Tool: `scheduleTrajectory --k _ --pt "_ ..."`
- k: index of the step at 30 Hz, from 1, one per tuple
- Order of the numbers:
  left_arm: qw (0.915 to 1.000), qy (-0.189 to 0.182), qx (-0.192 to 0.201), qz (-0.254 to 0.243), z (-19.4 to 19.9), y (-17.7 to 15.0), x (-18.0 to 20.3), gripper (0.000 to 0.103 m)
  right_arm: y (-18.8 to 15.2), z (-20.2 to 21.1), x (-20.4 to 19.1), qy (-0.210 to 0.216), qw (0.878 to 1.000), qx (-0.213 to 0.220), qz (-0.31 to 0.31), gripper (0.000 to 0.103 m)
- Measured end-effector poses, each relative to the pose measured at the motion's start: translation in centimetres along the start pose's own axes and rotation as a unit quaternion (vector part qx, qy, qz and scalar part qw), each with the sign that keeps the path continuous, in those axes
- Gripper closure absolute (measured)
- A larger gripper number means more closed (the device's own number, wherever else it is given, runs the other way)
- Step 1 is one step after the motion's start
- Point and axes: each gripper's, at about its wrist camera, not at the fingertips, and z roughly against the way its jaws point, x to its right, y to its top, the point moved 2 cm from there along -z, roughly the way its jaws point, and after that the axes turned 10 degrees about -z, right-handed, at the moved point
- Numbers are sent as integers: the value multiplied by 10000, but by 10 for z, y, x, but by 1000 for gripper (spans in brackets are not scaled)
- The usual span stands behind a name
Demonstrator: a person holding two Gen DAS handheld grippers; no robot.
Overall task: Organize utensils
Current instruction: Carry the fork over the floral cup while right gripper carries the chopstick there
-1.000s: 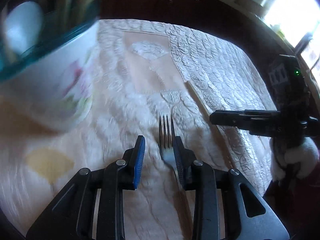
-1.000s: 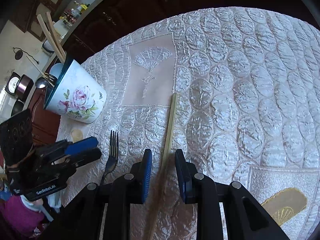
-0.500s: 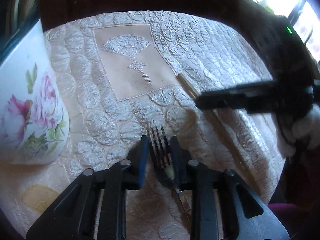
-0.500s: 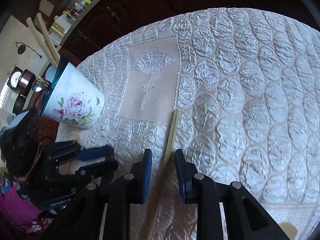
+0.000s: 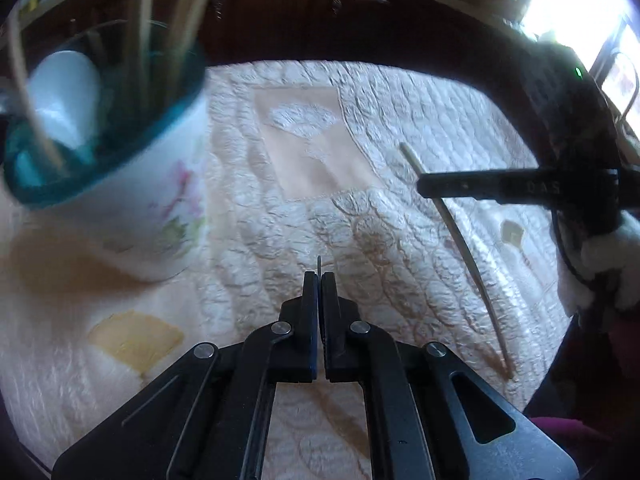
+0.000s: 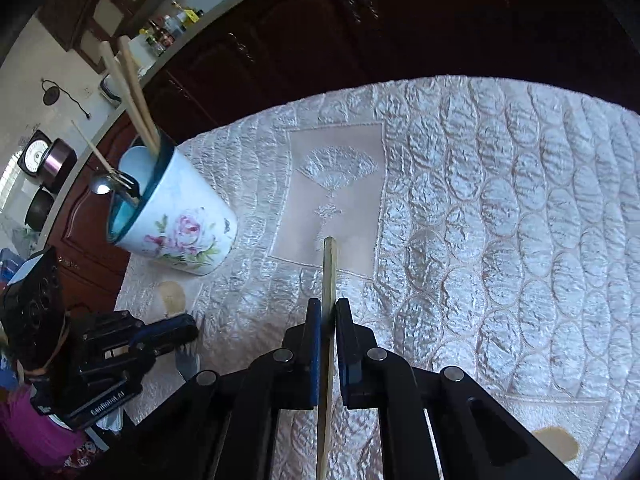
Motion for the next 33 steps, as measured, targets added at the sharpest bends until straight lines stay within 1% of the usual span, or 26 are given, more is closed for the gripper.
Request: scheduleTrajectory --k 3,4,7,10,12,14,18,21,26,28,33 --pt "9995 87 221 188 24 -1 -4 103 -2 17 -10 144 9998 149 -4 97" --pt "9991 106 322 238 34 0 -5 103 -8 27 -14 233 9995 224 18 97" --pt "9974 208 626 280 67 -2 -10 103 -12 51 -26 413 9981 432 167 97" --pt "9948 326 906 331 100 -1 -15 103 -14 70 -42 519 9964 568 353 97" --pt "9931 423 1034 365 114 2 -18 103 -15 82 -53 552 9951 648 506 97" --pt "9901 528 1217 455 135 3 -26 102 -15 96 -57 607 9937 723 606 97" --pt "9844 669 1496 642 168 8 -43 102 -6 116 -76 752 9898 933 765 97" --pt "9784 838 1742 735 198 17 -58 102 7 130 -96 862 9858 1123 908 97" --pt "9679 1287 1996 818 231 36 -78 102 29 148 -128 1001 9785 1400 1135 97" --pt "9628 1509 2084 830 240 46 -88 102 38 157 -142 1055 9752 1530 1200 97" --pt "9489 2101 2220 791 250 64 -109 102 65 165 -176 993 9674 1866 1394 97"
